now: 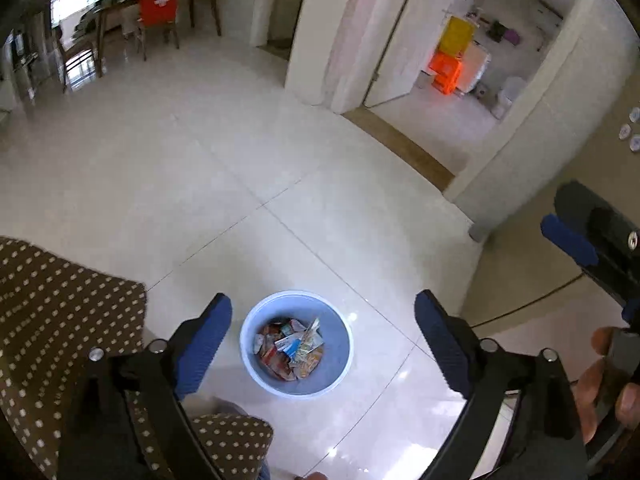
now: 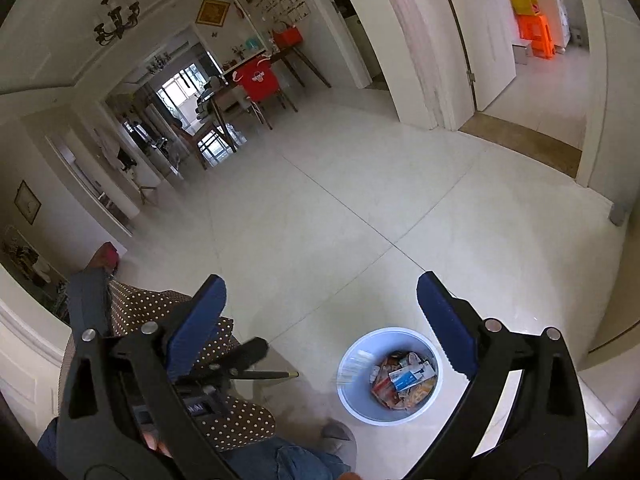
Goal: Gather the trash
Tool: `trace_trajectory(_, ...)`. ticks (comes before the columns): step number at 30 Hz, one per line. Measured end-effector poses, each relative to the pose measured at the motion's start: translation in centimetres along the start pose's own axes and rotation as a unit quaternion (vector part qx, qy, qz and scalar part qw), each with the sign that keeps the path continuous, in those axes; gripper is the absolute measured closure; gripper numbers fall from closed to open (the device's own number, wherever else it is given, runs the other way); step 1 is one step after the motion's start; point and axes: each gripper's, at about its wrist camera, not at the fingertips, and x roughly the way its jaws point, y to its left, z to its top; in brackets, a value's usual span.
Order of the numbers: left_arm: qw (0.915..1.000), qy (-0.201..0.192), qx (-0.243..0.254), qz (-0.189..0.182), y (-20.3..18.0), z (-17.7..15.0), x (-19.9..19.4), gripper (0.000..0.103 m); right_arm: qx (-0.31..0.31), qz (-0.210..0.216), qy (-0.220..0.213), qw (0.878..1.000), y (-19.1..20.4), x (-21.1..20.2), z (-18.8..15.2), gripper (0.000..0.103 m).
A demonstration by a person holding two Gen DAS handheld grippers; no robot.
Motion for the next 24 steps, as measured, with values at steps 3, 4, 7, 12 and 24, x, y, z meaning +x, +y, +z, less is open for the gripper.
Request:
trace_trajectory(3,0.9996,-0.013,-0.015,0.018,0.9,-0.1,-1.4,0.01,0.005,-0.003,-0.001,1.0,0.1,-0.3,-0.2,0.009)
trace_trajectory(4,0.9995,-0.017,-0.017,0.022,1.0,-0.3,-2.0,0.01,0.006,-0.005,-0.001,1.0,0.3,-0.4,-0.2,0.008)
trace_trajectory(7,0.9989,-0.032,-0.006,0.032,0.8,-0.7,-4.2,0.01,0.0,-0.012,0.002,1.0,1.3,-0.7,-0.2,0.006)
trace_trajectory(12,0.9946,-0.07,0.03,0.069,-0.3,-1.4,-9.0,0.01,-0.009,-0.022,-0.002,1.0,3.3,-1.5,0.0,0.006)
trace_trajectory(24,0.9698,-0.199,0.024,0.139,0.7,-4.9,-23.0,0.007,-0.089,-0.011,-0.044,0.995,13.4,-6.3,0.5,0.006)
